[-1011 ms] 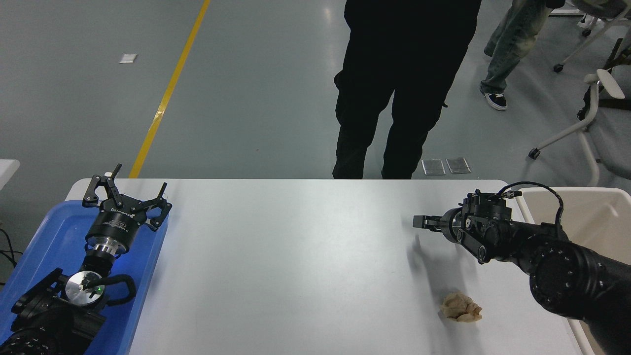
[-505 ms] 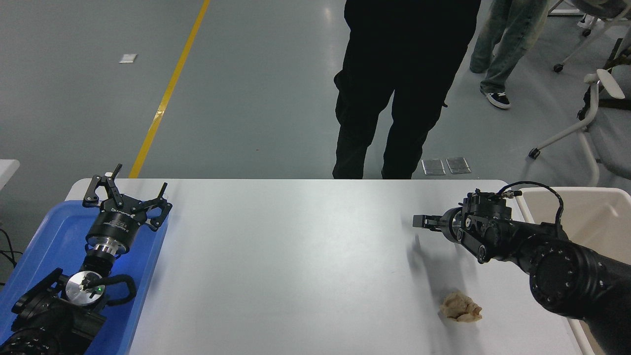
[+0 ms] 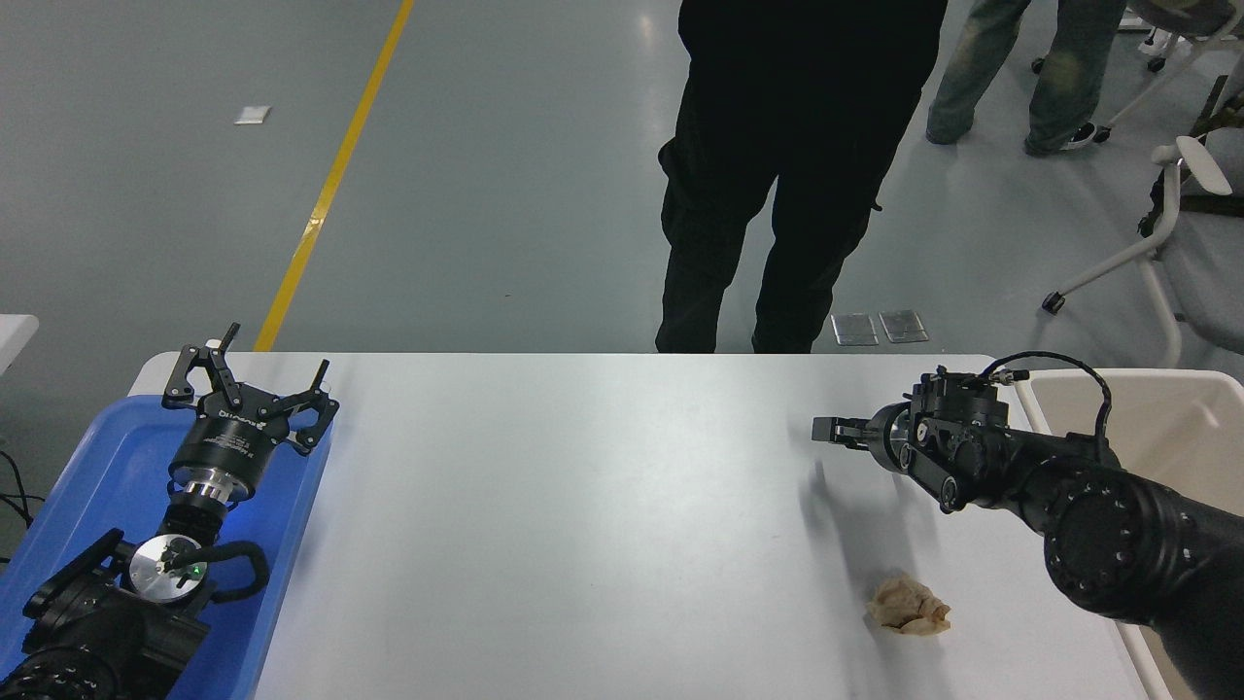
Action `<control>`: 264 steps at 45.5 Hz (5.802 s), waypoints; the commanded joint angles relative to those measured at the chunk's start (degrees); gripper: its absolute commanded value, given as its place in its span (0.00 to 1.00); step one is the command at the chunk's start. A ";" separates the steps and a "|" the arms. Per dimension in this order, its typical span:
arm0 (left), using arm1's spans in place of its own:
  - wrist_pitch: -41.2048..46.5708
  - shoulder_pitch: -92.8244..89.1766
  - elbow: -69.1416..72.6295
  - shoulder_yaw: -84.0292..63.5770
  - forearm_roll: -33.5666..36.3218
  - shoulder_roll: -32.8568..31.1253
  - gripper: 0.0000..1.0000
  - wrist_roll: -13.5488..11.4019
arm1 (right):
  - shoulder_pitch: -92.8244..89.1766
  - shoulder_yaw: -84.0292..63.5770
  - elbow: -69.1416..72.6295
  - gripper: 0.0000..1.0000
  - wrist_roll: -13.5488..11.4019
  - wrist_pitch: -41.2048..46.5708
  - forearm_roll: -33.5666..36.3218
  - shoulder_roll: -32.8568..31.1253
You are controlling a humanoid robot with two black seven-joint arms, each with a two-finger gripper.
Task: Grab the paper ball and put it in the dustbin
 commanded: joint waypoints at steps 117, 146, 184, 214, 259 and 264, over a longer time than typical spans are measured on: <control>0.00 0.00 0.00 0.01 0.04 0.00 0.99 0.10 | 83.99 -22.85 72.25 1.00 -0.18 31.57 17.28 -15.64; 0.00 0.00 0.00 0.01 0.04 0.00 0.99 0.01 | 49.02 -19.68 70.76 1.00 -0.53 24.13 13.85 -13.19; 0.00 0.00 0.00 -0.08 -0.04 0.09 0.99 0.10 | 20.87 -13.62 52.83 0.84 -7.21 -2.27 9.55 -7.30; 0.00 0.00 0.00 -0.08 -0.04 0.09 0.99 0.01 | 16.83 -10.72 49.49 0.53 -7.30 -6.04 9.90 -7.38; 0.00 -0.09 0.00 -0.08 0.04 0.00 0.99 0.10 | 37.47 -11.60 69.08 0.00 -6.59 -0.26 14.47 -18.37; 0.00 -0.09 0.00 0.01 0.04 0.00 0.99 0.10 | 45.03 -11.77 71.90 0.00 -6.59 8.17 14.56 -19.16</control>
